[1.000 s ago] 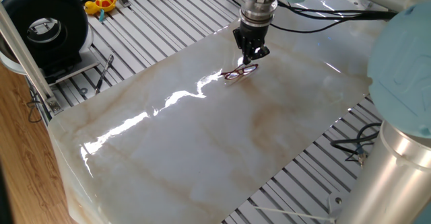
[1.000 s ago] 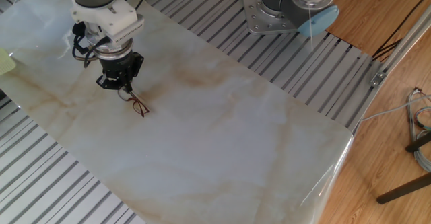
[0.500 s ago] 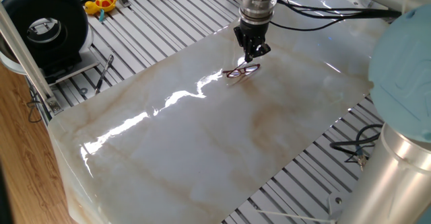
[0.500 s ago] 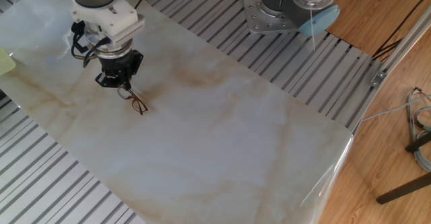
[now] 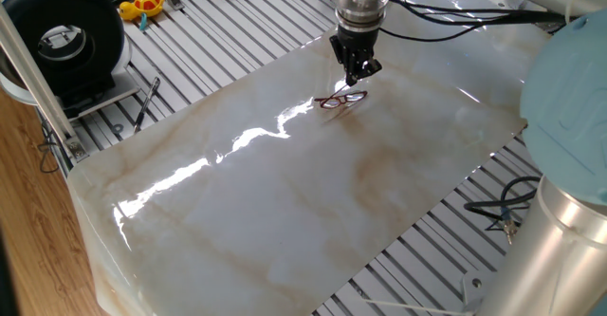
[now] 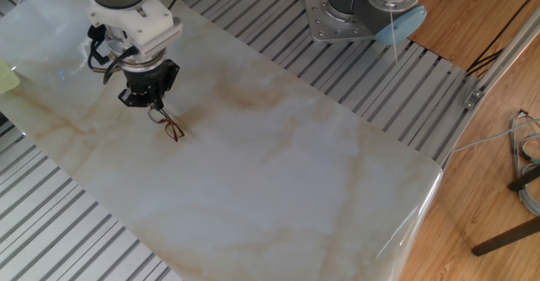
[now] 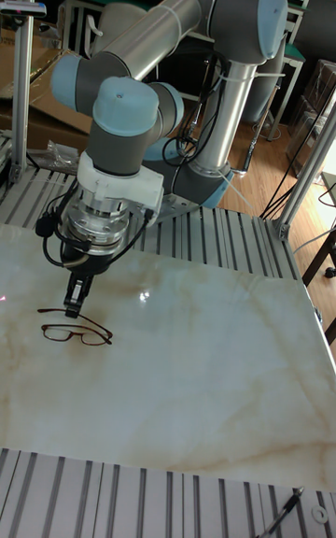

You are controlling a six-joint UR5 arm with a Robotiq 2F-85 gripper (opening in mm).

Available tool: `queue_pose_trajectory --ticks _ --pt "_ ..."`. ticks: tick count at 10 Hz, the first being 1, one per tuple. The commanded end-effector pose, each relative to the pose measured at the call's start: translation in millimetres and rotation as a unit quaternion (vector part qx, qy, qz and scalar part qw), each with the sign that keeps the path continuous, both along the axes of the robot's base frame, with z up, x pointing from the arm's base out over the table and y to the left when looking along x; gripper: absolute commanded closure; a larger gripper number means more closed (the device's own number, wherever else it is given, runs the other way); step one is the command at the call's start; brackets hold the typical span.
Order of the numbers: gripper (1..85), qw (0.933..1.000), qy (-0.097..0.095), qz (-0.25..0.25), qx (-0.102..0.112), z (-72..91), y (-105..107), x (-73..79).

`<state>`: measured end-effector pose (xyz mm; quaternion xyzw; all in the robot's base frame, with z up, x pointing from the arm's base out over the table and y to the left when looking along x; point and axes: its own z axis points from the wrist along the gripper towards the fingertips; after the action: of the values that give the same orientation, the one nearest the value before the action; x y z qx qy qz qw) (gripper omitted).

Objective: Unfold the leg of the glasses (with one hand)

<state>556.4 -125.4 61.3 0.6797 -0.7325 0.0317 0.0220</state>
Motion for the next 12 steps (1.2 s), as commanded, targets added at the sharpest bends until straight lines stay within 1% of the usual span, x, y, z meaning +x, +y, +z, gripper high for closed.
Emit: queue_pose_trajectory --ticks 1,4,8,9,12 --pt "84.3 1.0000 0.001 -0.007 -0.005 8.5 3 2.5" --pt "84.3 0.9999 0.005 -0.010 -0.008 12.7 6 1.6" --pt "84.3 0.9995 0.008 -0.011 -0.027 17.6 1 1.4" --pt "84.3 0.9993 0.009 -0.011 -0.036 20.0 -2 1.9" --pt "84.3 0.9988 0.014 -0.011 -0.047 25.9 -4 0.4"
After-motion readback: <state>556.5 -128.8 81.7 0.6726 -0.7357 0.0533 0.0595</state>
